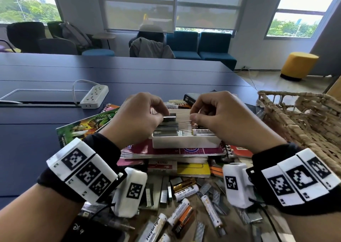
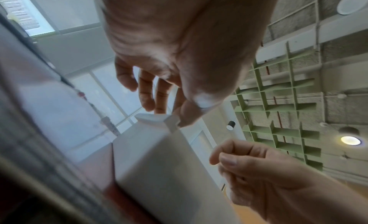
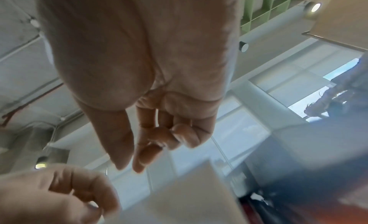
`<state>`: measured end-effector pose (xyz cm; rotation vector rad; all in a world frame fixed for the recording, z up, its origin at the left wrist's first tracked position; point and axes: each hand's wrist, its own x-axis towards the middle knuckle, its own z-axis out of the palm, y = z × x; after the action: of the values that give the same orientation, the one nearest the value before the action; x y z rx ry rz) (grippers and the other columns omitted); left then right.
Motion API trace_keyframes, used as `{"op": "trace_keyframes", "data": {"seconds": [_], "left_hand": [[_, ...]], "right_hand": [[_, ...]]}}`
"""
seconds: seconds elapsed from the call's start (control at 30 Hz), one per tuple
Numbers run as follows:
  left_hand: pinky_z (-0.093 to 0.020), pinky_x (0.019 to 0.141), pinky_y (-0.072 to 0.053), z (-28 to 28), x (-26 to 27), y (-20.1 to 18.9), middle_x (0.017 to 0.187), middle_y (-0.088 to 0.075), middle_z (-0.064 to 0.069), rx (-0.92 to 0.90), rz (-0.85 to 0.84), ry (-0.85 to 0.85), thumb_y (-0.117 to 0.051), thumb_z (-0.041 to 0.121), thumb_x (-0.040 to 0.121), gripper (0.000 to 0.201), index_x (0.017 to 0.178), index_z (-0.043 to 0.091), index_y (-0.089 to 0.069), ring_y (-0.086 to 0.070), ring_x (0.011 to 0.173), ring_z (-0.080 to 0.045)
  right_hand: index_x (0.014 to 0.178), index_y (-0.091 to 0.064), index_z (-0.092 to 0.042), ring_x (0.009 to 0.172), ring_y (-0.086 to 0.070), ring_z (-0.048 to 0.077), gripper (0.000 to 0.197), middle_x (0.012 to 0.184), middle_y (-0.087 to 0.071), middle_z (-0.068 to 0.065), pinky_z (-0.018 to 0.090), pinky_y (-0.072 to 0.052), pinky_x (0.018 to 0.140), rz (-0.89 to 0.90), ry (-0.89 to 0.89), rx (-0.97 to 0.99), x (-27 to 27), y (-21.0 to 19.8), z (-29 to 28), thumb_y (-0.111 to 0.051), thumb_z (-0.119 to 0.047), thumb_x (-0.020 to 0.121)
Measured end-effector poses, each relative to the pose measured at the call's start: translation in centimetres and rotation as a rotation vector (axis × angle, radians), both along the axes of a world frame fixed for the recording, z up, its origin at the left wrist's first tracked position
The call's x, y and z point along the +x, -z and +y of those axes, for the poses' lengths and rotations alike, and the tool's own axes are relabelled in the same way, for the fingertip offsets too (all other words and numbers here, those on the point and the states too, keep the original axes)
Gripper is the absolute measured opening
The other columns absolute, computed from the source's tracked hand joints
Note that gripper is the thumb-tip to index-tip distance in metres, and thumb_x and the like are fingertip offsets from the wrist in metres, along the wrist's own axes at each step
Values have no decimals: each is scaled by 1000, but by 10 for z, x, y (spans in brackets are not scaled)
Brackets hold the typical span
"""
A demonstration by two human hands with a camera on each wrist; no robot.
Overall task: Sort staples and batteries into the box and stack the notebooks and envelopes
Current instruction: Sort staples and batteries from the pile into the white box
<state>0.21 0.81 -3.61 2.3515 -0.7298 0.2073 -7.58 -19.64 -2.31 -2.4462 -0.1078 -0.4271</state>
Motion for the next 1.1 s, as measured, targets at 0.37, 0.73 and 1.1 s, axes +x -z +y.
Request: {"op": "trace_keyframes", "data": {"seconds": [0.37,0.73,1.1], "left_hand": [[-21,57,-44,-4,-37,-31,67,-66,15,242,-1,316,-68,37,95,15,84,28,-74,-61,66,-4],[-8,41,-33,2,-49,-30,58,-57,22,548,214,490,-64,23,97,13,89,20,-73,-52,47,0],[-18,58,-38,9,-39,-34,69,-61,25,576,128,367,-60,36,97,17,86,26,-69,-55,67,8]], "right_hand": [[82,-75,-27,57,-62,2,13,67,-69,-13,25,-49,59,411,-195,-327,-33,-35,7,-72,-37,91],[93,-69,-33,67,-69,15,19,81,-70,-3,33,-59,61,658,-300,-360,-37,-5,30,-82,-26,81],[86,-63,-30,54,-55,2,25,75,-61,-6,15,-37,44,630,-289,-632,-34,11,46,-84,-33,72]]}}
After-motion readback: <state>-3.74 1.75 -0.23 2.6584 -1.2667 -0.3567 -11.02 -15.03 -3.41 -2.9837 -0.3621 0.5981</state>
